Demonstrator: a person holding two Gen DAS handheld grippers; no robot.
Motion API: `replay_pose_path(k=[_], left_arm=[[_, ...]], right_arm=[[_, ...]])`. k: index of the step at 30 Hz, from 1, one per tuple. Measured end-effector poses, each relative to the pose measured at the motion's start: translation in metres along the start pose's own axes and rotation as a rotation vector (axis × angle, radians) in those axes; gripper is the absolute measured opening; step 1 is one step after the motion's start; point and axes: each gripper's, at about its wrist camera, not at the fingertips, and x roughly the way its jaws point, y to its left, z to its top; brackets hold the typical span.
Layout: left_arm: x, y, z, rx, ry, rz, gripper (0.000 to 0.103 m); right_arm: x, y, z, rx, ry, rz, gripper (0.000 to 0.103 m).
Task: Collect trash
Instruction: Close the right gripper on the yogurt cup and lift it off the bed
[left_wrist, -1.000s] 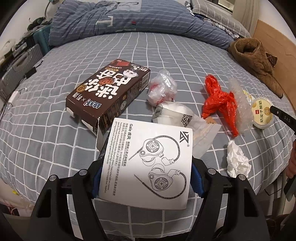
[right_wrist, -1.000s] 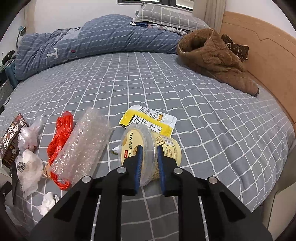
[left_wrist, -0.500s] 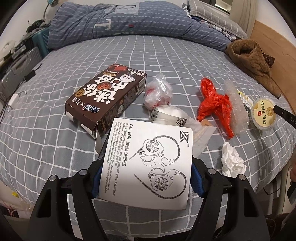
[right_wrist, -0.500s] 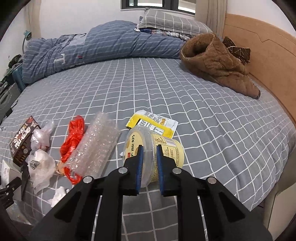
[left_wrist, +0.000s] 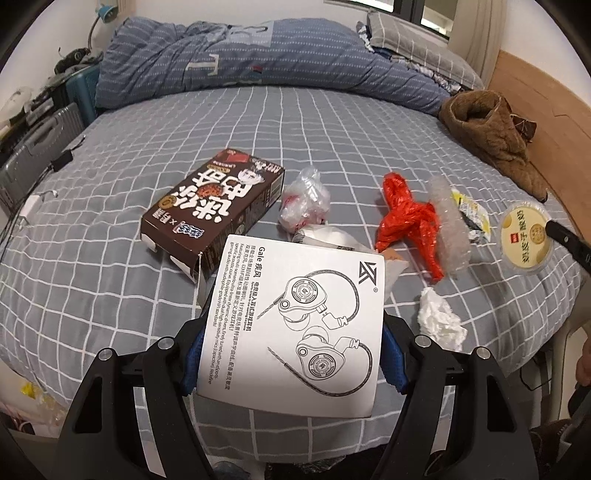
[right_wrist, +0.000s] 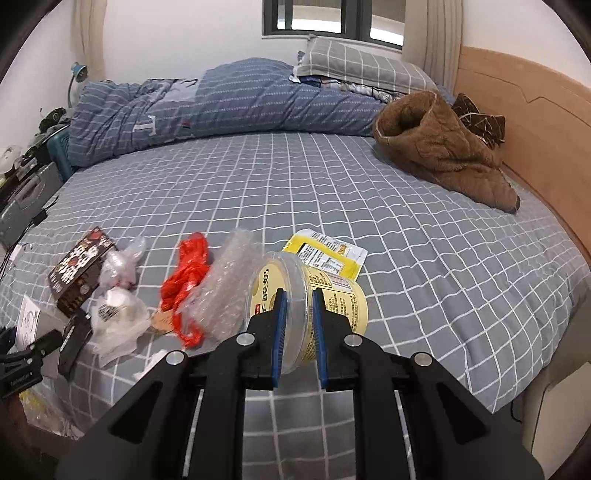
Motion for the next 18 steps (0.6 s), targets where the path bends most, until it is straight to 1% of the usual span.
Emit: replay_pose_path(k=[6,10,13,18], left_arm=[[-0.027,0.004,-0.016,-0.005,-0.027,0.003,0.072],[-0.044,0.009,-0.029,-0.032,-0.030,-0.003,0.072],[-0.054,0.008,-0.038,-0.030,-0.038,0.009,0.072],[-0.066,0.012,-0.055,-0.057,-0.028,0.000,0.072]], right_arm=[[-0.030,0.013,-0.019,-0.021,-0.016,0.013,0.014],[-0.047,0.023,-0.034,-0.036,-0.018,0.019,0.014],[-0.060,0.028,-0.043,-0.036,-0.018,0.031,0.014],[-0.080,0.038,-0.059,-0.049,-0.022,0.043,0.014]])
